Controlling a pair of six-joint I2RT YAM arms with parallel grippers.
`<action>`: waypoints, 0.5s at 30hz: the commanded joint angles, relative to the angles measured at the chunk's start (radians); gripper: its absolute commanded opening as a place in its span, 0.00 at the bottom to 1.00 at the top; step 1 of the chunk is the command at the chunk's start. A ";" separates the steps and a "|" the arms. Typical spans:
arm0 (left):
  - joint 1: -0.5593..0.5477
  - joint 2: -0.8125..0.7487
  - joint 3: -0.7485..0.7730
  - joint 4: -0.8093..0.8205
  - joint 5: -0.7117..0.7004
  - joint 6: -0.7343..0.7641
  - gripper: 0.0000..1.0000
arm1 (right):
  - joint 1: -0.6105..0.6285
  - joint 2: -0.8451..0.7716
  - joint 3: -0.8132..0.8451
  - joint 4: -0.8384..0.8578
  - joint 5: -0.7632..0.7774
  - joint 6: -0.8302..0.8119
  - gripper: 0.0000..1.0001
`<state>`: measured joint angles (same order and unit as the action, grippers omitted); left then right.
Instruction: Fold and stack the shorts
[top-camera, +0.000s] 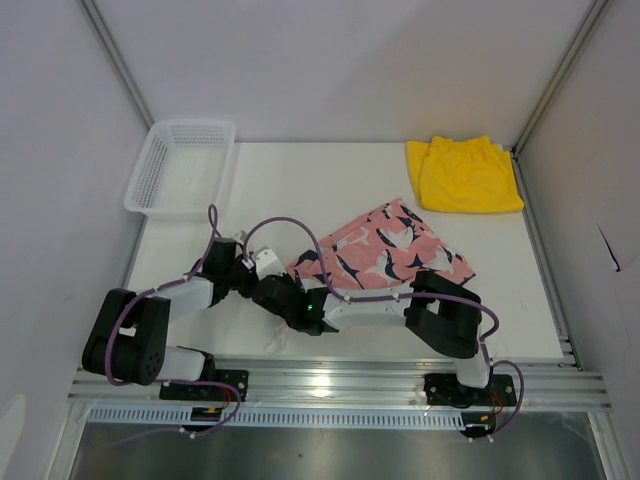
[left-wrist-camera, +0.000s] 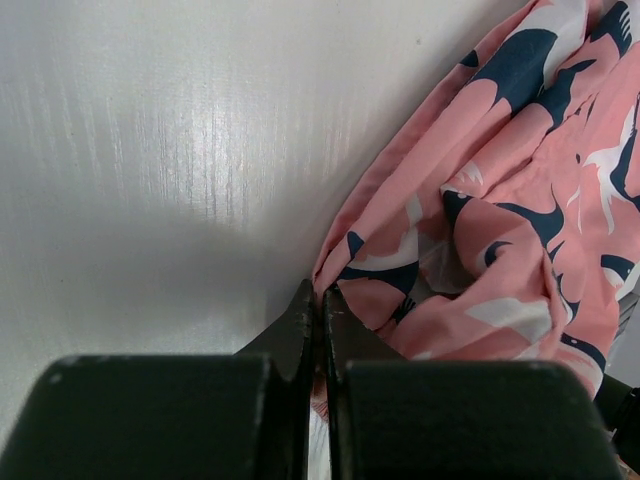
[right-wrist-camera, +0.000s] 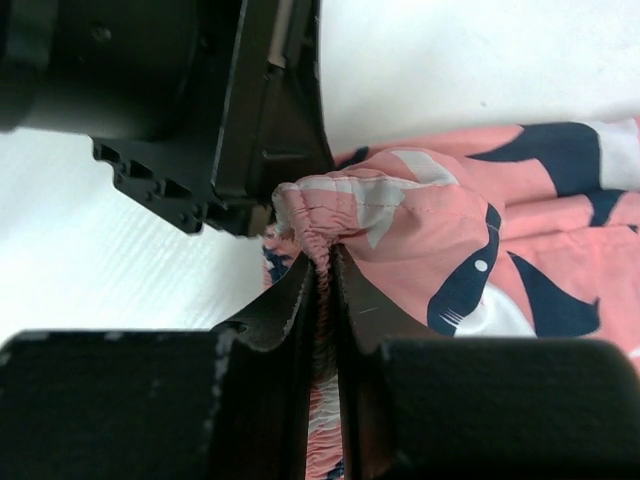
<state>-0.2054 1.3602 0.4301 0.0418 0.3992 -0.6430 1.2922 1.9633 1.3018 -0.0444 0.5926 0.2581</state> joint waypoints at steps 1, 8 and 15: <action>-0.003 -0.015 -0.021 0.003 -0.014 0.036 0.00 | -0.011 0.029 -0.001 0.124 -0.036 0.001 0.13; 0.011 -0.007 -0.021 0.007 0.003 0.026 0.00 | -0.025 0.057 -0.050 0.186 -0.091 0.033 0.13; 0.035 -0.015 -0.030 0.020 0.064 0.008 0.01 | -0.057 0.065 -0.119 0.259 -0.160 0.081 0.13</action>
<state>-0.1852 1.3590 0.4221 0.0475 0.4240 -0.6449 1.2484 2.0052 1.2095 0.1371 0.4698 0.2970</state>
